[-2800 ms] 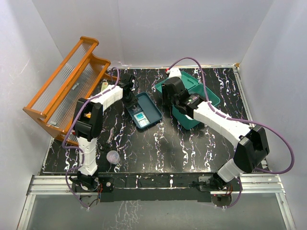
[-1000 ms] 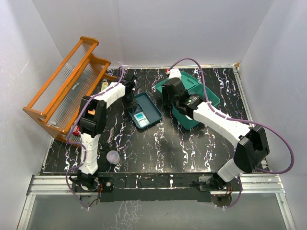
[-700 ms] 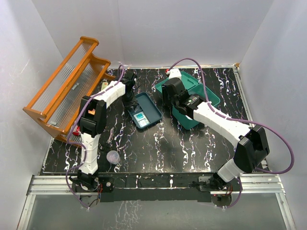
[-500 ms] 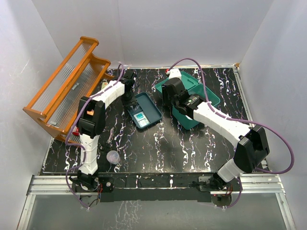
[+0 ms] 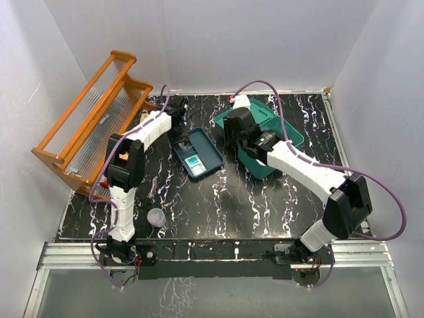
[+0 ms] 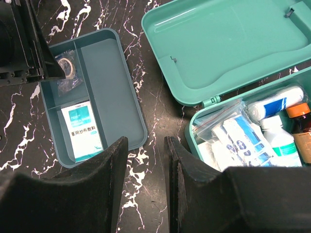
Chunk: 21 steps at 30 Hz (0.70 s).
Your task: Organize the medicine kit
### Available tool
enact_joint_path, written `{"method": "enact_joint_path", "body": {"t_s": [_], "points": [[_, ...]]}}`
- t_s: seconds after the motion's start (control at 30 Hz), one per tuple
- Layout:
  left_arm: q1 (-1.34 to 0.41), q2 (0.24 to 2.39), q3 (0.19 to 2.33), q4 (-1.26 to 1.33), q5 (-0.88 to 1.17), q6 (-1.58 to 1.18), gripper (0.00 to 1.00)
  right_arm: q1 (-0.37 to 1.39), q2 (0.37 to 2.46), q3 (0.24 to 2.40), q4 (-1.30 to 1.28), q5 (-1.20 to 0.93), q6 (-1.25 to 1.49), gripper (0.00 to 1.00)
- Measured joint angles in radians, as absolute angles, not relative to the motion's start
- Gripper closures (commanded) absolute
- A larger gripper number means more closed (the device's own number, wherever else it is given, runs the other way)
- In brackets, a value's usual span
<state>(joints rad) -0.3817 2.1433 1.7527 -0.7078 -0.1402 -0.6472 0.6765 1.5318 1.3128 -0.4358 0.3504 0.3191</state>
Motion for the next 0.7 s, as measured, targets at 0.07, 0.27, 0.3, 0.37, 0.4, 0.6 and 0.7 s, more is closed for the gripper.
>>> {"method": "enact_joint_path", "body": {"t_s": [0.07,0.27,0.3,0.37,0.4,0.6,0.7], "points": [[-0.382,2.140,1.748,-0.701,-0.150,-0.652,0.65,0.677,1.532,1.313,-0.436,0.350,0.319,0.66],[-0.382,1.980,1.597,-0.672,-0.175,-0.638,0.47,0.677,1.532,1.313,-0.436,0.348,0.319,0.66],[-0.382,1.935,1.567,-0.676,-0.179,-0.630,0.44,0.677,1.532,1.313,-0.436,0.348,0.319,0.66],[-0.382,1.845,1.514,-0.683,-0.189,-0.617,0.41,0.677,1.532,1.313,-0.436,0.345,0.319,0.66],[-0.382,1.798,1.485,-0.687,-0.193,-0.611,0.40,0.677,1.532,1.312,-0.436,0.344,0.320,0.66],[-0.382,1.562,1.261,-0.759,-0.200,-0.640,0.32,0.677,1.531,1.309,-0.435,0.322,0.332,0.66],[-0.380,1.496,1.125,-0.799,-0.197,-0.686,0.28,0.677,1.531,1.299,-0.434,0.307,0.343,0.66]]}}
